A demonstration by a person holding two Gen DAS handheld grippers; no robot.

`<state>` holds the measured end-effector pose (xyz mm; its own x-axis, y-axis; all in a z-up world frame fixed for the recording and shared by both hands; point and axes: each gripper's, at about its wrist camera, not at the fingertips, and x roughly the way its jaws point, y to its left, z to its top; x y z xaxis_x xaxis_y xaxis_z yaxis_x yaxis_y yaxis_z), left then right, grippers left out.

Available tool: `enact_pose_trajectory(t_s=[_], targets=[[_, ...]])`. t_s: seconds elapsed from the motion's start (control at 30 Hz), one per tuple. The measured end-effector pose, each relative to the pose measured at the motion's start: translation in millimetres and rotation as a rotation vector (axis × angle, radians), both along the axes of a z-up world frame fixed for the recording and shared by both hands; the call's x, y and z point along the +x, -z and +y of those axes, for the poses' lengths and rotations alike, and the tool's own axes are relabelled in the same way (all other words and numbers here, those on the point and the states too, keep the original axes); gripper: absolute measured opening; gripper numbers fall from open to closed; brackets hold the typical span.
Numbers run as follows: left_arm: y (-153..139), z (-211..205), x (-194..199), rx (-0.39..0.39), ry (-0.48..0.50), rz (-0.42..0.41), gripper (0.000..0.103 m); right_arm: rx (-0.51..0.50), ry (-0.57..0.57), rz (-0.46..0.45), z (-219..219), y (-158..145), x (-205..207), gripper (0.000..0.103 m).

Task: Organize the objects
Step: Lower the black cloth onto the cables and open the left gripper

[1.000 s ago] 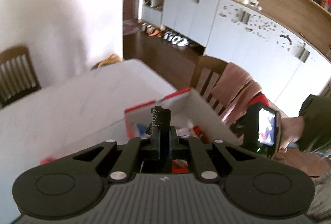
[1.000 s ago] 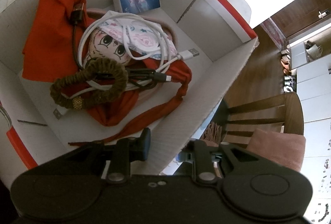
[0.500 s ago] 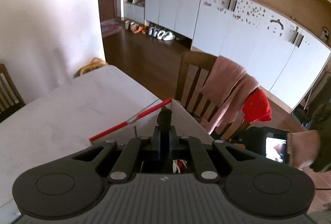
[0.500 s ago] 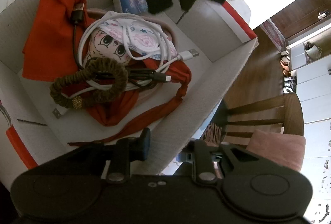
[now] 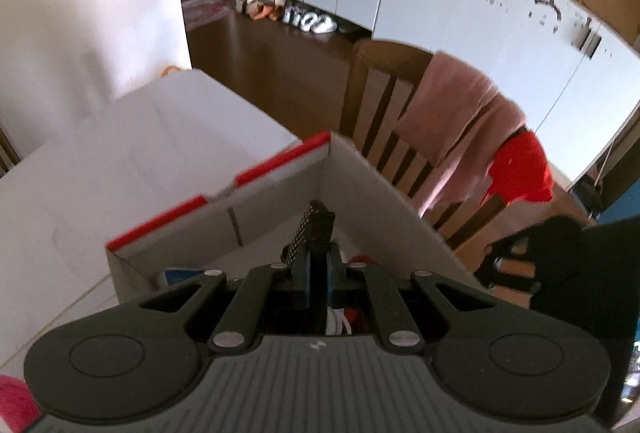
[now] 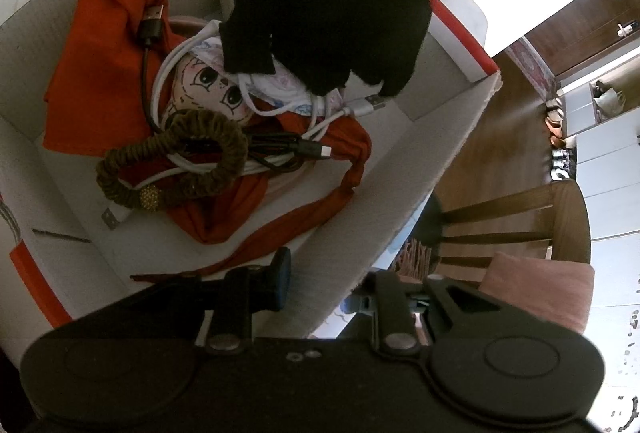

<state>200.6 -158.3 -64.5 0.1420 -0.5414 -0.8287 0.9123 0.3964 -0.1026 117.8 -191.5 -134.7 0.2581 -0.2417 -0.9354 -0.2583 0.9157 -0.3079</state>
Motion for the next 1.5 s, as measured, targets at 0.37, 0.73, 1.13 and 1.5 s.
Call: enact_pose_trajectory(t_s=[0.37, 0.73, 1.13, 1.5], targets=[[46, -2, -3, 0.114, 0.002, 0.052, 0.006, 0.002, -0.002, -0.001, -1, 0, -1, 0.021], [55, 2, -12, 0.124, 0.031, 0.054, 0.022, 0.000, -0.003, 0.000, -1, 1, -1, 0.022], [42, 30, -22, 0.075, 0.021, 0.045, 0.071, -0.004, -0.004, 0.001, 0, 1, -1, 0.022], [7, 87, -17, -0.033, -0.045, 0.061, 0.071, -0.005, 0.000, 0.008, 0, 0, 0, 0.022]])
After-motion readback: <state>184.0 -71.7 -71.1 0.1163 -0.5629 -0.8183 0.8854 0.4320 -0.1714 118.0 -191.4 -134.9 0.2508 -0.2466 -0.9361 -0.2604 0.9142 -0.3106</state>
